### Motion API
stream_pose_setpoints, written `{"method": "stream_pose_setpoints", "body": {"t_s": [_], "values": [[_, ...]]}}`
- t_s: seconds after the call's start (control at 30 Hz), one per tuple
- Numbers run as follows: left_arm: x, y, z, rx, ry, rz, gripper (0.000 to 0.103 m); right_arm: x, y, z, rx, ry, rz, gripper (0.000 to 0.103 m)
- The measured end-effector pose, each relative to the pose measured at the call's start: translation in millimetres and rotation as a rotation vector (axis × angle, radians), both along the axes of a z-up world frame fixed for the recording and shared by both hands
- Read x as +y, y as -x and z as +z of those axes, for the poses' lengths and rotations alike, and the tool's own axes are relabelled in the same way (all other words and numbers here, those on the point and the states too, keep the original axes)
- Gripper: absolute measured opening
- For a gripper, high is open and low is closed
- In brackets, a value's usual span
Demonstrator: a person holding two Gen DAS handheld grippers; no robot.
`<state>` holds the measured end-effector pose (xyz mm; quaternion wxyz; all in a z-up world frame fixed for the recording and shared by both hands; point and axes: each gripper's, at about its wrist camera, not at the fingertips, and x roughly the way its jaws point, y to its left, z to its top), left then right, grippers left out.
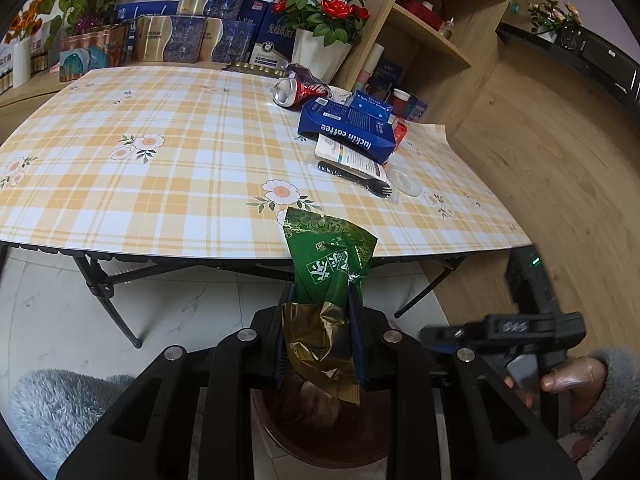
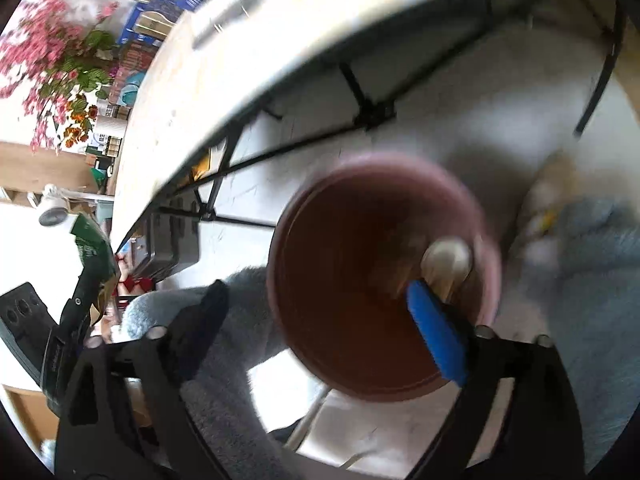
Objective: Collect trash
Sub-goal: 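Lower the green foil packet into the bin and open the left tool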
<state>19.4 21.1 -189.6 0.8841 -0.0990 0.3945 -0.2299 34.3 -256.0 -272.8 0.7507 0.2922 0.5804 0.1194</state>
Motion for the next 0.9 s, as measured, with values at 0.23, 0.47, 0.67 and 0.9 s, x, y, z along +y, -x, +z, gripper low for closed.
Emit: {"method": "stream_pose_setpoints", "body": {"t_s": [0.23,0.47,0.67,0.9], "values": [[-15.2,-0.2,-5.0,0.008,-0.038,-0.044,0.025,-3.2,7.9,58.1,-0.33,0.286,0.16,0.097],[-37.5,1.3,-14.5,0.028,-0.109,-0.123,0.025,-20.2,22.9,82.3,-0.551,0.481,0.171,0.097],[-56.5,5.6,-22.7,0.032,-0.192,-0.182,0.025,-28.6,27.7,70.8,-0.561,0.5,0.059,0.097],[-67.6,6.9,-27.1,0.041,-0.218,-0.216,0.025,-26.8,28.3,66.5,-0.552,0.499,0.053,0.097]]}}
